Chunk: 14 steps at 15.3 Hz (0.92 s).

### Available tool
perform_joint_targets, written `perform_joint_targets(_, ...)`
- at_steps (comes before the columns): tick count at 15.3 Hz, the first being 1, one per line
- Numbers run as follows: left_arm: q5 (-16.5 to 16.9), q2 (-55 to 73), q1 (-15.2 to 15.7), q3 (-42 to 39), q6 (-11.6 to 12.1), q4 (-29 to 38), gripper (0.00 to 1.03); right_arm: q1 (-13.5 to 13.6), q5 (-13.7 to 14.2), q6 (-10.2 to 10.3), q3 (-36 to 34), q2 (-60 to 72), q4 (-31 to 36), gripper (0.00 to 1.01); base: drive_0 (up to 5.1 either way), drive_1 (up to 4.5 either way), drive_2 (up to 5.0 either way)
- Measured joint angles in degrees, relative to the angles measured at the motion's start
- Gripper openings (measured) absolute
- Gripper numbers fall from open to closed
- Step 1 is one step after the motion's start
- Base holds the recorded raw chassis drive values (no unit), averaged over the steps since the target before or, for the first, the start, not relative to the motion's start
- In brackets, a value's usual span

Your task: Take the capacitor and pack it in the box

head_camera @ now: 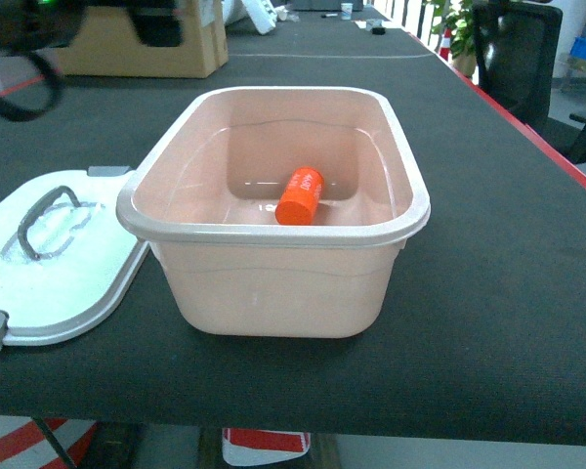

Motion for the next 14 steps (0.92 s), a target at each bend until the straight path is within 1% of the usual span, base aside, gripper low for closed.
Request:
perform_joint_targets(1, 1.57, 1.16, 5.07, -1.70, 1.27, 0.57, 0.98, 0.00, 0.02, 0.00, 0.00, 0.00, 0.00, 0.98, 0.0, 0.00, 0.0)
perform_joint_targets(2, 3.08, 3.69, 9.14, -3.06, 2.49, 1.49, 0.98, 0.00, 0.00, 0.00, 0.00, 0.00, -0.02, 0.98, 0.0, 0.00, 0.0)
perform_joint_targets(4, 4.85, 8.76, 13.09, -3.34, 3.96, 1.64, 0.98, 0.00, 0.00, 0.00, 0.00, 0.00, 0.00, 0.98, 0.0, 0.00, 0.0)
perform_joint_targets(7, 7.43, 16.55, 15.89, 1.84, 4.04, -0.98, 0.98, 0.00, 0.00, 0.00, 0.00, 0.00, 0.00, 0.98, 0.0, 0.00, 0.0)
perform_joint_targets(8, 8.28, 18.53, 17.00, 2.47, 4.39, -1.84, 0.98, 0.00, 0.00, 0.00, 0.00, 0.00, 0.00, 0.98, 0.0, 0.00, 0.0)
perform_joint_targets(9, 10.08, 19.58, 17.77, 2.64, 4.57, -4.07, 0.98, 0.00, 0.00, 0.02, 0.00, 0.00, 0.00, 0.98, 0.0, 0.00, 0.0)
perform_joint_targets(11, 12.90, 20.57, 18.82, 3.50, 6.03, -5.97, 0.98, 0.00, 0.00, 0.00, 0.00, 0.00, 0.00, 0.98, 0.0, 0.00, 0.0)
perform_joint_targets(12, 13.64, 20.59, 18.82, 4.13, 6.93, -6.91, 0.98, 0.00, 0.00, 0.00, 0.00, 0.00, 0.00, 0.98, 0.0, 0.00, 0.0)
perform_joint_targets(14, 13.90, 21.03, 19.04, 4.94, 8.57, -7.93, 0.97, 0.00, 0.00, 0.00, 0.00, 0.00, 0.00, 0.98, 0.0, 0.00, 0.0)
